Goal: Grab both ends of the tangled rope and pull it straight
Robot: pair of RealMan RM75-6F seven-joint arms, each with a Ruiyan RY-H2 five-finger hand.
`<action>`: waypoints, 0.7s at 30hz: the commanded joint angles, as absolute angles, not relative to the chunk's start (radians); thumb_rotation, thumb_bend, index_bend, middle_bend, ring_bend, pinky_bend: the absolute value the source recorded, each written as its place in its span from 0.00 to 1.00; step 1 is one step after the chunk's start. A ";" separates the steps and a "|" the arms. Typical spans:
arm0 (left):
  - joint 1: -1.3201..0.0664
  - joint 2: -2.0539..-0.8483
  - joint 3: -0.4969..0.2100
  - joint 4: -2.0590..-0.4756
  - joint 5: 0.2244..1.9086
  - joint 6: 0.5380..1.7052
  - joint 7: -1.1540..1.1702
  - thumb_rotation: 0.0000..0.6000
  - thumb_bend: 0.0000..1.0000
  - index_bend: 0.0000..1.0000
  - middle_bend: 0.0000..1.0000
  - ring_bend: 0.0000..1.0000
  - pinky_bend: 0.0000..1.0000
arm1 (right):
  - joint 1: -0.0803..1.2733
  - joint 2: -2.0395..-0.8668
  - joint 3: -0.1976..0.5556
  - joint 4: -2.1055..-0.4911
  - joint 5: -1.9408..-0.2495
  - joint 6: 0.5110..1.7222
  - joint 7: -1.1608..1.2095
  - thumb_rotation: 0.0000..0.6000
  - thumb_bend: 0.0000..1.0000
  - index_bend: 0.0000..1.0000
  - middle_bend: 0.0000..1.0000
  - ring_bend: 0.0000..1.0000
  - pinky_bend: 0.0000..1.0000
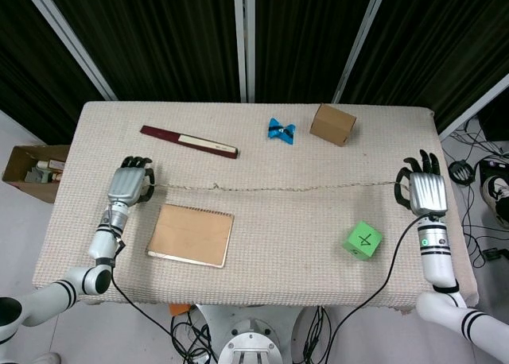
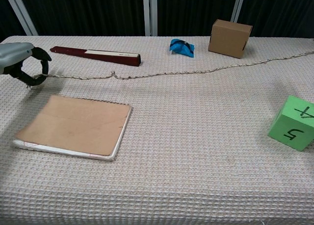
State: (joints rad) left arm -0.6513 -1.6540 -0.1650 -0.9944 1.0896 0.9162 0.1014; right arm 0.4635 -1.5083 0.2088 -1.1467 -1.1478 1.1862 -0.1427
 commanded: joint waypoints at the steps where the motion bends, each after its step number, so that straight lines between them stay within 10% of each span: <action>1: -0.644 -1.661 -0.160 -0.969 1.095 0.901 0.087 1.00 0.52 0.61 0.19 0.11 0.09 | 0.454 -1.534 0.201 -1.112 -1.153 1.180 -0.129 1.00 0.45 0.60 0.24 0.00 0.00; 21: -0.638 -1.721 -0.166 -0.822 1.130 0.854 0.048 1.00 0.53 0.61 0.19 0.11 0.10 | 0.452 -1.662 0.214 -0.889 -1.157 1.099 -0.011 1.00 0.45 0.57 0.23 0.00 0.00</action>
State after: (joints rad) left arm -0.6383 -1.7180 -0.1644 -0.8255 1.1287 0.8528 0.0485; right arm 0.4498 -1.6527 0.2133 -0.9000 -1.1522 1.1055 -0.0210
